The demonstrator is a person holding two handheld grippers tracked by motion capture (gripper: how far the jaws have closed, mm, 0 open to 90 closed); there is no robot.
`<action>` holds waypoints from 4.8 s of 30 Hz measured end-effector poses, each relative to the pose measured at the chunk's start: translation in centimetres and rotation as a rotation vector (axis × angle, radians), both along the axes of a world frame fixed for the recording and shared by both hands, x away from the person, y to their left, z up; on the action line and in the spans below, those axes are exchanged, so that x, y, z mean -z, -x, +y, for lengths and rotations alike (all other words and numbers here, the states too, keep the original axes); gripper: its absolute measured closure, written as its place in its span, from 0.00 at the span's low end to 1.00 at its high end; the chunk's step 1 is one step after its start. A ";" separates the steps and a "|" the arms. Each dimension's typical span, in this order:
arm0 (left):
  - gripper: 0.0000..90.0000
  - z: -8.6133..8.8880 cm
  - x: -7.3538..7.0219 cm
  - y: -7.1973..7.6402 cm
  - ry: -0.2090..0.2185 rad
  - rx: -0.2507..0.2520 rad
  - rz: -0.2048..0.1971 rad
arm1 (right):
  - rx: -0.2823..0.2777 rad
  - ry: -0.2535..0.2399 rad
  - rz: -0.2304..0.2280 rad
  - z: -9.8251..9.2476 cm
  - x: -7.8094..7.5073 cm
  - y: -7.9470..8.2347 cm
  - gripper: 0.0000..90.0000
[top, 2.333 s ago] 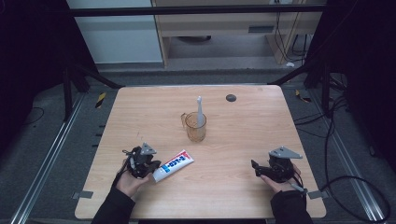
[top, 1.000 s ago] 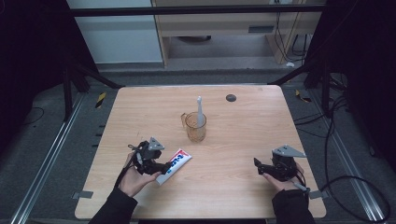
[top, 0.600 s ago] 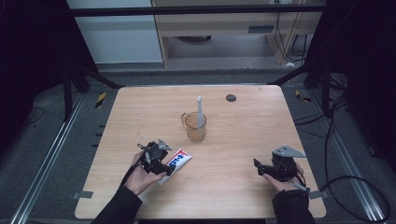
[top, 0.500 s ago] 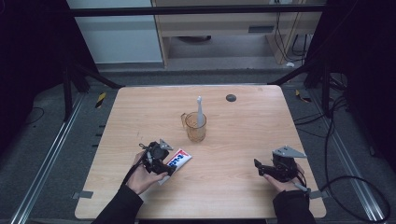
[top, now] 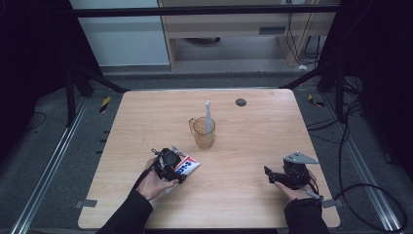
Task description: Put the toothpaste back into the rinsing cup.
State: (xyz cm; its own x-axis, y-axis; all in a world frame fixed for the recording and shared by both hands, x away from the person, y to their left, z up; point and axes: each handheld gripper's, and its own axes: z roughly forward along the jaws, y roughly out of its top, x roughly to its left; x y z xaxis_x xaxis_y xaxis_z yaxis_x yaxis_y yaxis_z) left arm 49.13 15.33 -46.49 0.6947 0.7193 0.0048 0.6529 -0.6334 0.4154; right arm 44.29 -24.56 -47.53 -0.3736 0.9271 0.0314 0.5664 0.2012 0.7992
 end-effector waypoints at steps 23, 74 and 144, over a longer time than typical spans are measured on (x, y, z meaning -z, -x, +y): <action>0.62 0.2 0.2 -0.6 0.030 -0.040 0.062 | -0.004 0.012 0.006 0.2 0.1 -0.2 0.21; 0.74 3.3 -9.3 -3.3 0.399 -0.356 -0.493 | 0.026 0.002 -0.007 -0.1 0.4 -0.1 0.16; 0.75 -5.5 -7.6 -10.7 0.597 -0.325 -0.604 | 0.037 0.011 -0.037 0.0 0.9 -0.3 0.14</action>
